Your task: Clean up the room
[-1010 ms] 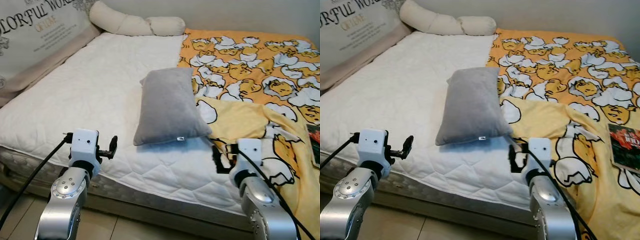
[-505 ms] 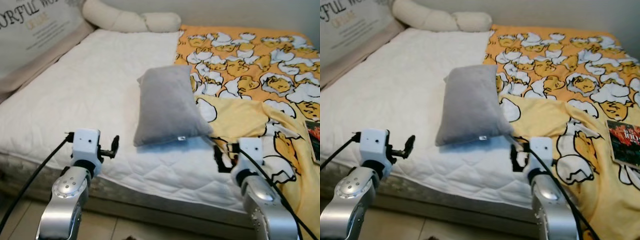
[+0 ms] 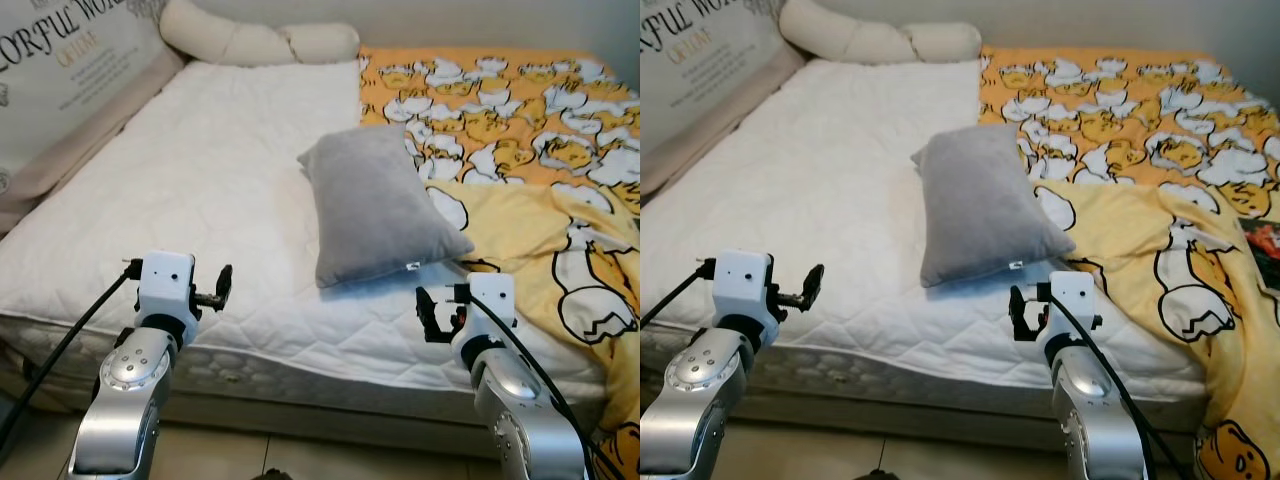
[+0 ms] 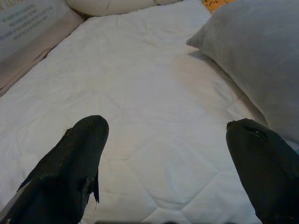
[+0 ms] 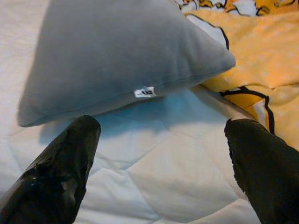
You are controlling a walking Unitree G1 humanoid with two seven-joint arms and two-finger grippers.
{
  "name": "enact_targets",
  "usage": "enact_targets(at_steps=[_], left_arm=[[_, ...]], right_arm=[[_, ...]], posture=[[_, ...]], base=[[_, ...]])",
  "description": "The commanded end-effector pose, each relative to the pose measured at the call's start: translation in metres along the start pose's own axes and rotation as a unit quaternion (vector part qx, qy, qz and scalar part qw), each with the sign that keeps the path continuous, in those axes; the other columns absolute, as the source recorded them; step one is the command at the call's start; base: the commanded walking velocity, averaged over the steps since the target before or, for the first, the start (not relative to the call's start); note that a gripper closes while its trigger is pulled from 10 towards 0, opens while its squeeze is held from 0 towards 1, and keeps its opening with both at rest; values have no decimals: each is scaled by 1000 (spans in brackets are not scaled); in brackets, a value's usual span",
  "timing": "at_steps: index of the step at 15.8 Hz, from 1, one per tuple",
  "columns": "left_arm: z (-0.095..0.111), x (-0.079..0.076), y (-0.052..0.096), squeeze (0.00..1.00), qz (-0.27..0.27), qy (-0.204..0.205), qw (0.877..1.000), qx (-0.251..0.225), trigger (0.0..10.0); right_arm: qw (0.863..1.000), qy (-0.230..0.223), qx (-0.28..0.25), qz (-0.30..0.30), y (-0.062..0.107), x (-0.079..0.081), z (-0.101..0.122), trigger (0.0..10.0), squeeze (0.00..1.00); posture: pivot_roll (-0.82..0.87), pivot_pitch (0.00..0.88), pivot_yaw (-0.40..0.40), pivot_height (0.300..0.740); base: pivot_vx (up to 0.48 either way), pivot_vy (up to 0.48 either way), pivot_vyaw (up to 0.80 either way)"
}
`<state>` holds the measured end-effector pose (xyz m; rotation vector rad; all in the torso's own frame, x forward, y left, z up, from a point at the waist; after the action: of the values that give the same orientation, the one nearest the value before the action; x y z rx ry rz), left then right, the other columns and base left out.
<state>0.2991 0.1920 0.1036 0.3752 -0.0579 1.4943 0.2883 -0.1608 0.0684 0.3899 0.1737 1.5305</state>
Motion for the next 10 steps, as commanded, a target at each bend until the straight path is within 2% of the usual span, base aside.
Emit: enact_targets(at_steps=[1, 3, 10], left_arm=[[7, -1, 0, 0, -4, -2, 1000, -13, 10000], [7, -3, 1, 0, -9, 3, 1000, -15, 10000], [-8, -4, 13, 0, 5, 21, 1000, 11, 10000]], right_arm=[[1000, 6, -7, 1, 0, -1, 4, 10000, 0], [1000, 13, -11, 0, -1, -2, 6, 10000, 0], [1000, 16, -18, 1, -6, -4, 12, 10000, 0]], posture=[[-65, 0, 45, 740], [-66, 0, 44, 740], [-44, 0, -1, 740]], base=[[0, 0, 0], [139, 0, 0], [343, 0, 0]])
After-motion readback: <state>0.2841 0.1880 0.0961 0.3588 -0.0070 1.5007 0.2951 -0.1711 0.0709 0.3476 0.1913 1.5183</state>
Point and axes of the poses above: a point about 5 cm out from each wrist's last joint towards the gripper, its own y axis pointing back from the gripper into the wrist, its own z axis along the axis of the wrist's last joint, x = y × z, the point moved 5 cm from there along -y, pointing out of the wrist towards the gripper, and after that the axes turned 7 degrees about -y, right-handed, at the moved point
